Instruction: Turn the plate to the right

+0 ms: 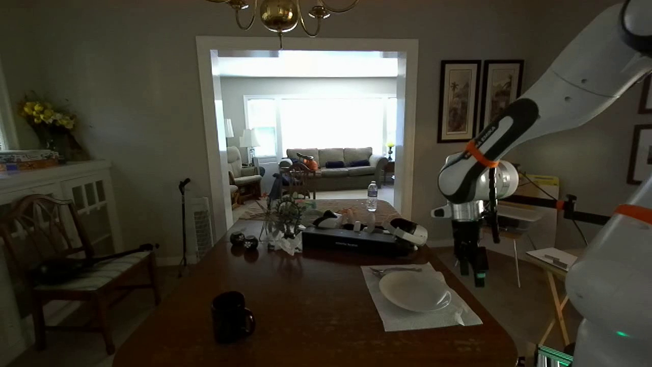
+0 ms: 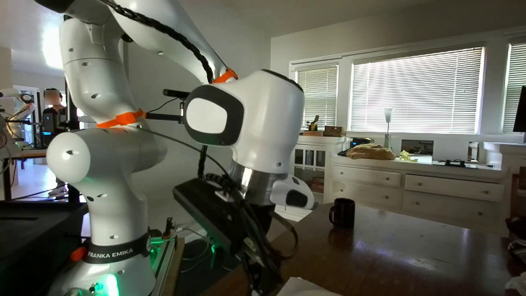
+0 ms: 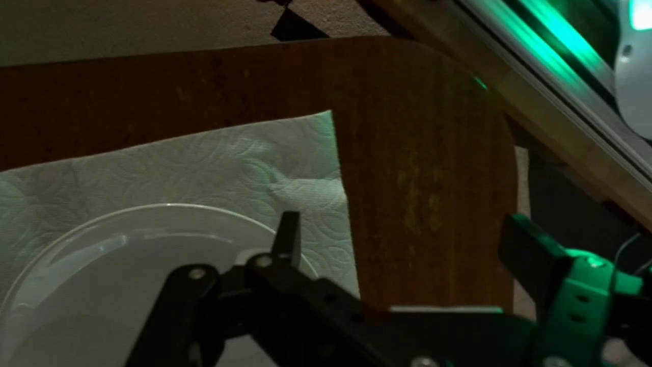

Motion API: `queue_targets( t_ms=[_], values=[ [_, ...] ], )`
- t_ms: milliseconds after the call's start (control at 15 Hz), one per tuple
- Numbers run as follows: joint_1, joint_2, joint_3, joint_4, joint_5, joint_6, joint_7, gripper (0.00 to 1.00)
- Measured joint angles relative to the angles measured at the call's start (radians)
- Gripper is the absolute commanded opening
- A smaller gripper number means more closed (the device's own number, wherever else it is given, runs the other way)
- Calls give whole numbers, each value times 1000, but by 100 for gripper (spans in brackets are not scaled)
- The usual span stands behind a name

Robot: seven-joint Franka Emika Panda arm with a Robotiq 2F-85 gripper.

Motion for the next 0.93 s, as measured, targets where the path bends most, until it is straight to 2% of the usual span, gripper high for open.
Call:
queue_targets(
  t_ms=[133, 267, 667, 933],
  values=[
    [15, -89, 5, -1, 14, -88, 125, 100],
    [35, -155, 18, -1, 28, -126, 260, 100],
    [114, -268, 66, 0, 76, -76, 633, 100],
    [125, -281, 81, 0, 76, -58, 709, 100]
  ],
)
